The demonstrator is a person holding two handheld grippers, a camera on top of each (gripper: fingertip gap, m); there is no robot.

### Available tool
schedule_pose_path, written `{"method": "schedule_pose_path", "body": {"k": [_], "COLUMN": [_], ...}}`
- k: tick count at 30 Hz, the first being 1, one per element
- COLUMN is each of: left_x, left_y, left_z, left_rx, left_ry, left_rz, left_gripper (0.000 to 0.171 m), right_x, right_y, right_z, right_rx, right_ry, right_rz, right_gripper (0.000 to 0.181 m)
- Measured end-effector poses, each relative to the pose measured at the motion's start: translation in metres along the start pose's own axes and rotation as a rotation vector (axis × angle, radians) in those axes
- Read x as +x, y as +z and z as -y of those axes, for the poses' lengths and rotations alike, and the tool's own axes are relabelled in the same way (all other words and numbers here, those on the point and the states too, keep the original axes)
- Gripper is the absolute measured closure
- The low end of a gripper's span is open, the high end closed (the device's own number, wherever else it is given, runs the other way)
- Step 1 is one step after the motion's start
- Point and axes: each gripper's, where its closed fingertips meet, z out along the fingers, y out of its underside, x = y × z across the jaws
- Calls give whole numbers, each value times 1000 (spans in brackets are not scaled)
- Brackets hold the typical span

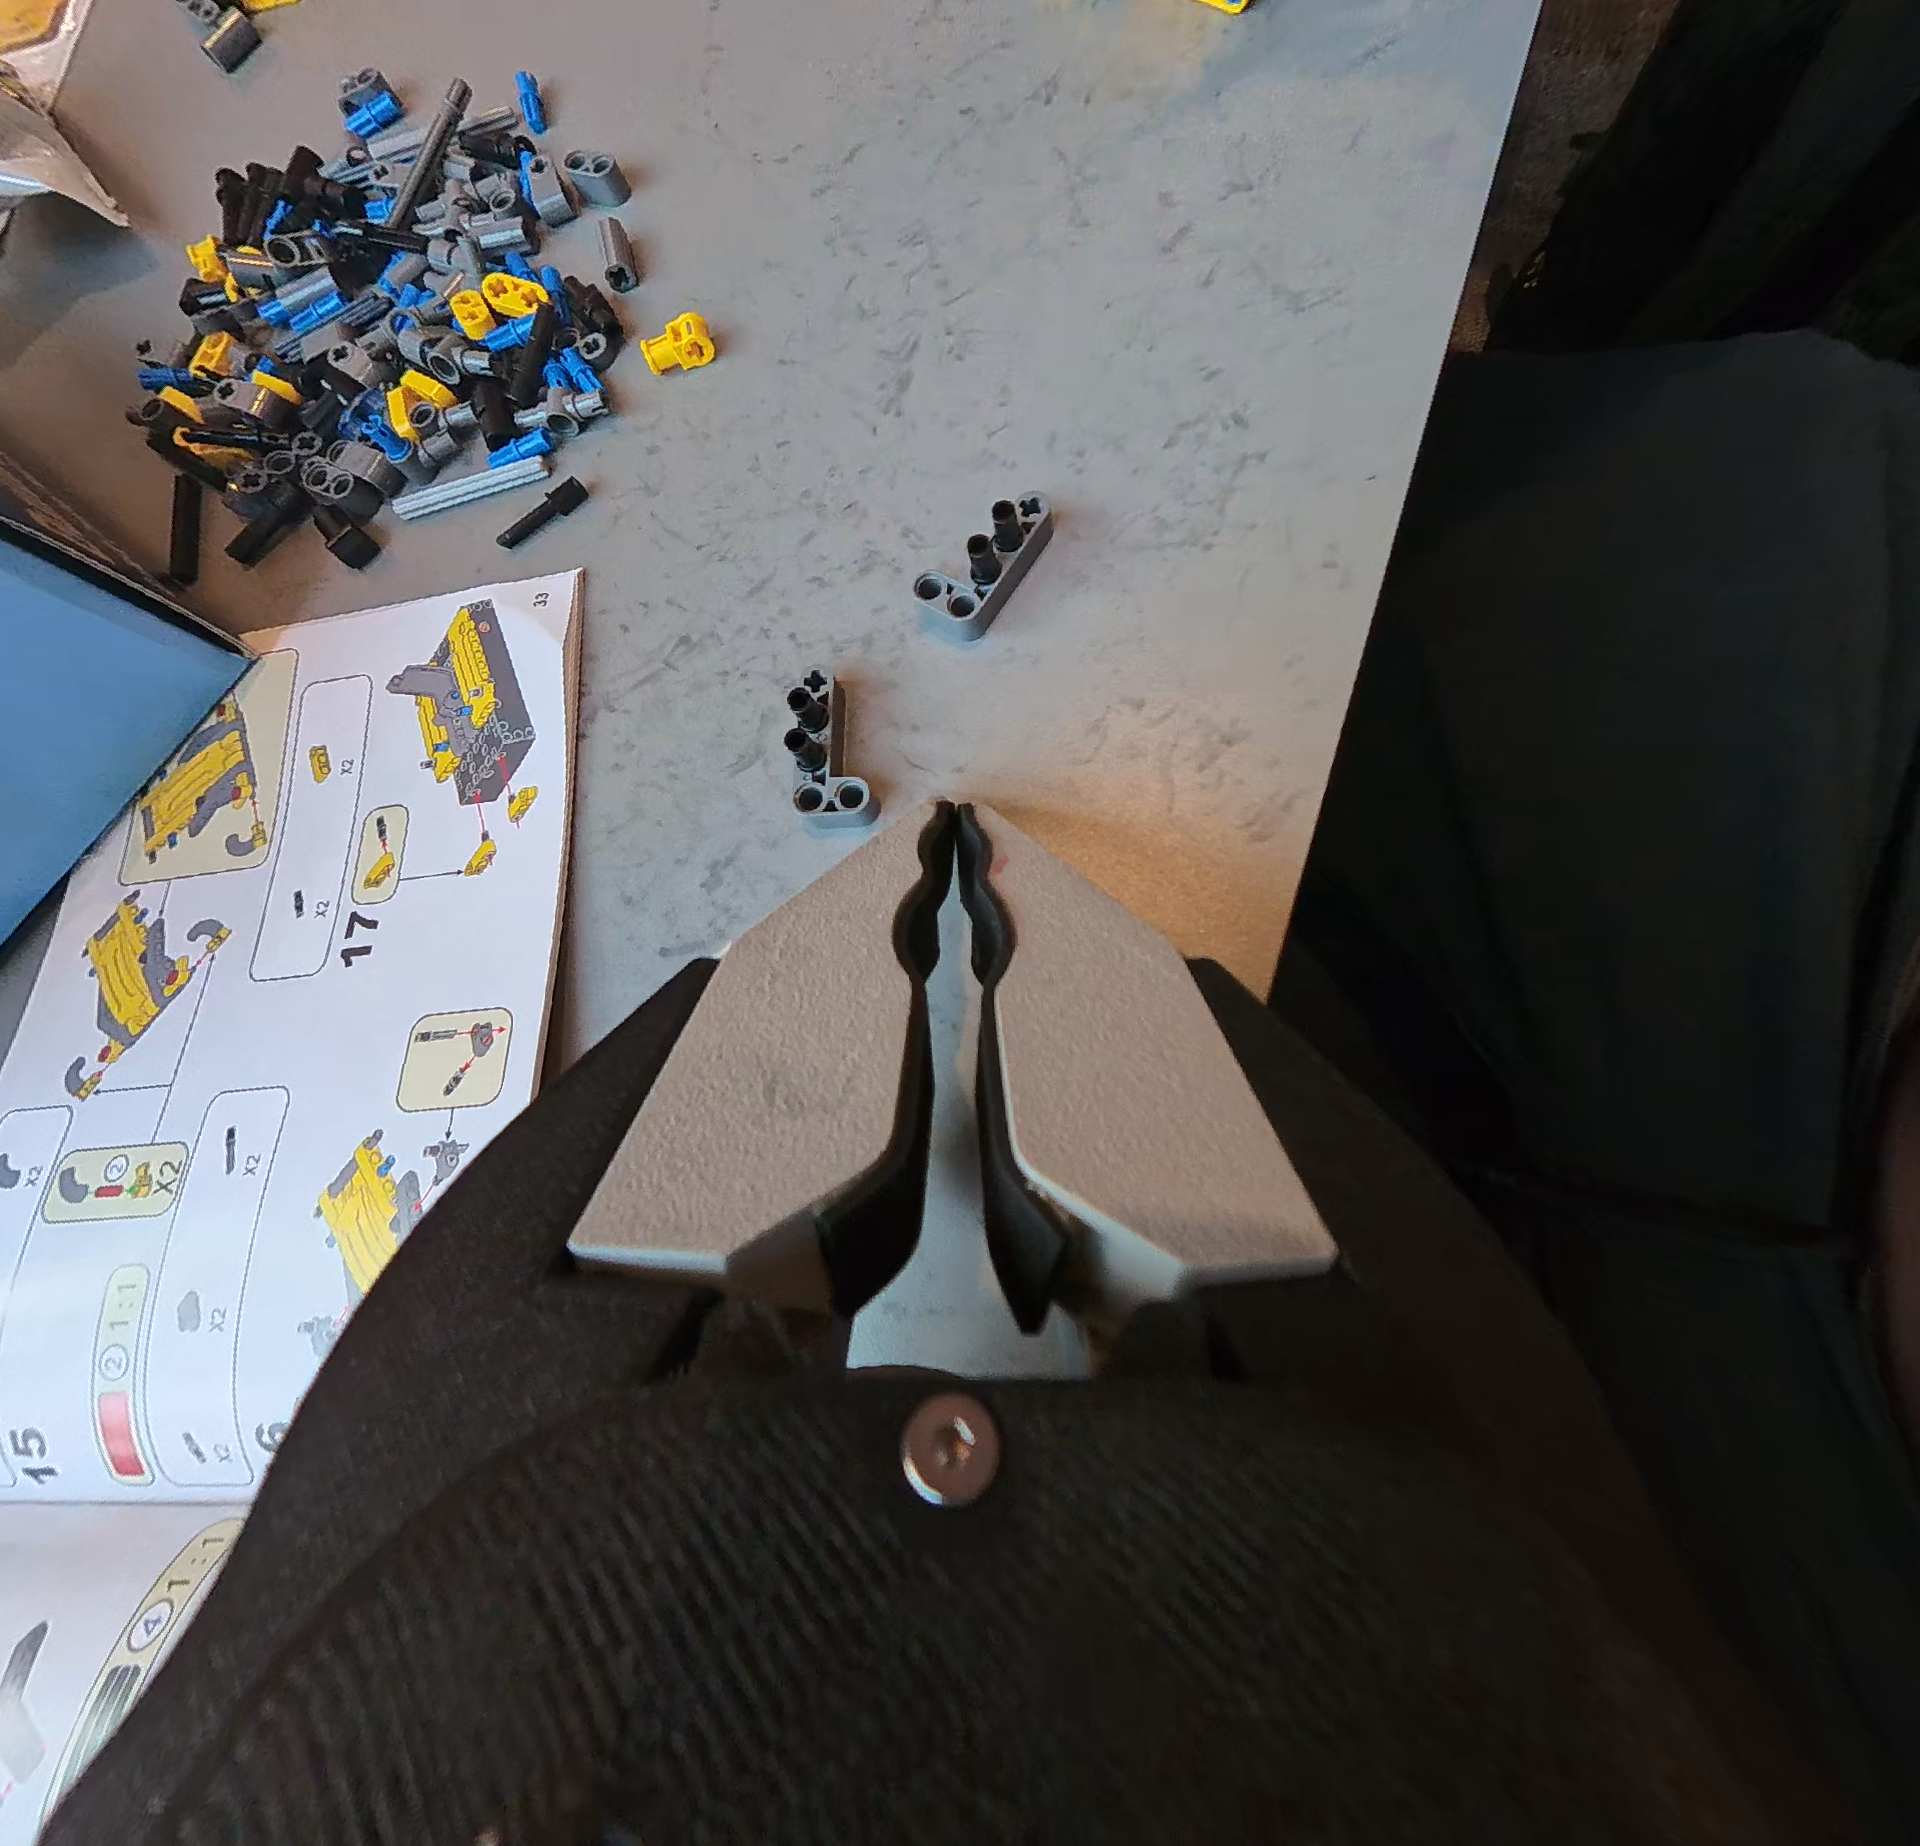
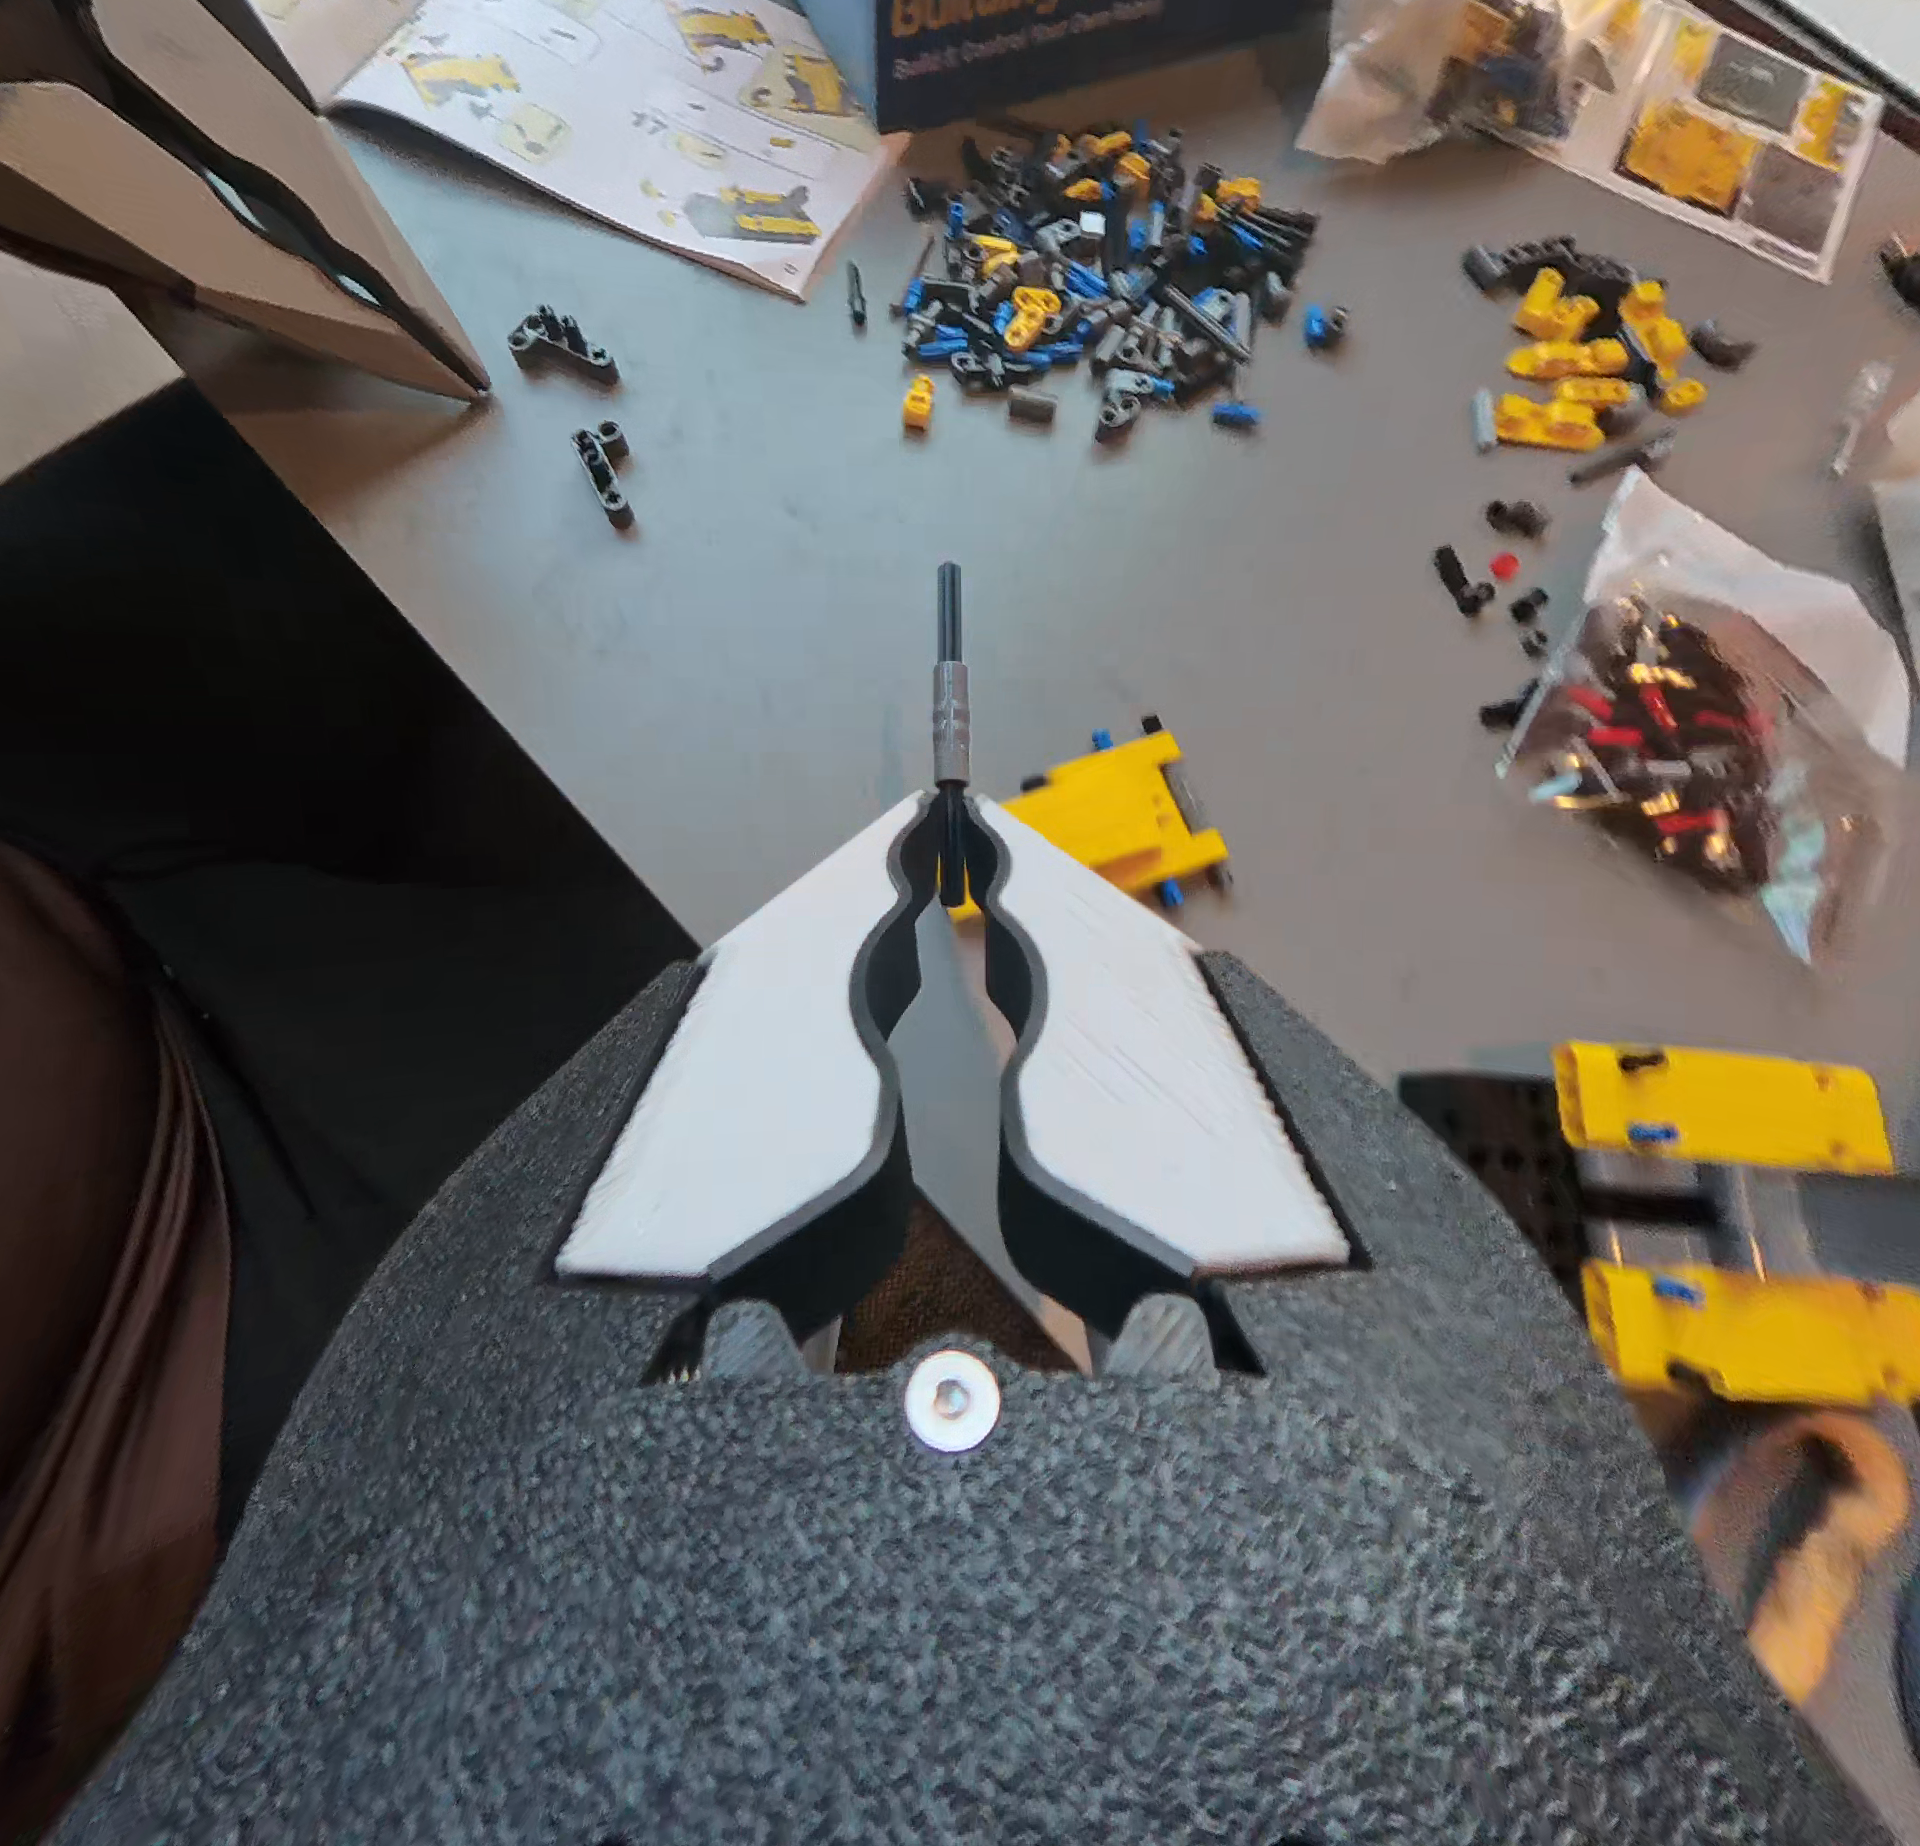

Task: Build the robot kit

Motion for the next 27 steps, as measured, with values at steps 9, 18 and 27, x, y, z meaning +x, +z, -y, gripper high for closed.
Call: {"method": "schedule_pose_path", "body": {"k": [9,18,27], "left_x": [0,0,0], "left_y": [0,0,0], "left_z": [0,0,0], "left_rx": [1,0,0], "left_ry": [-18,-8,-17], "left_rz": [-15,-5,-14], "left_gripper": [171,171,171], "right_x": [14,-20,-17], "right_y": [-44,3,39], "right_z": [-48,-50,-54], "right_rx": [-29,-59,-197], "right_ry": [70,11,-182], "right_rz": [-5,164,120], "right_gripper": [178,178,177]}}
